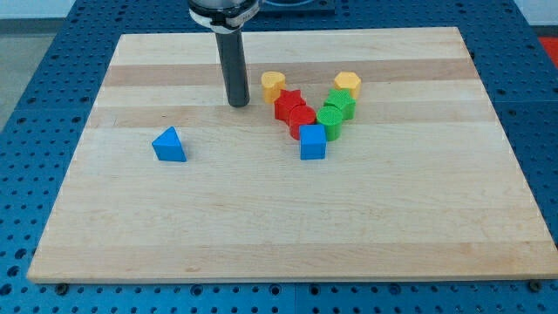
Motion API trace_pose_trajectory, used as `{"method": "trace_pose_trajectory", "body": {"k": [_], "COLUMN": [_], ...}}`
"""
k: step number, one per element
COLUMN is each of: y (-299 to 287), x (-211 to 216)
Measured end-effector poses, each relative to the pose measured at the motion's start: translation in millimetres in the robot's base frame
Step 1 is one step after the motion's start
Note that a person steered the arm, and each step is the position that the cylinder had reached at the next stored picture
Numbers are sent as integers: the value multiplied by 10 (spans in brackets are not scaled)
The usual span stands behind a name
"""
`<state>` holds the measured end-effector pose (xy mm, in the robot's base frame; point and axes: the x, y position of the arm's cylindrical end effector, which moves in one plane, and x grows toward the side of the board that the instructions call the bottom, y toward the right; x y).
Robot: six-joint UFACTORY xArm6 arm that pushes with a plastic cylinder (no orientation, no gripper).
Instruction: Slide the yellow heart above the red star
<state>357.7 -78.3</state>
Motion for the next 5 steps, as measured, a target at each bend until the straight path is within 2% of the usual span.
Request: {"method": "trace_pose_trajectory", "body": {"k": [5], "y": [271], "x": [-118]}}
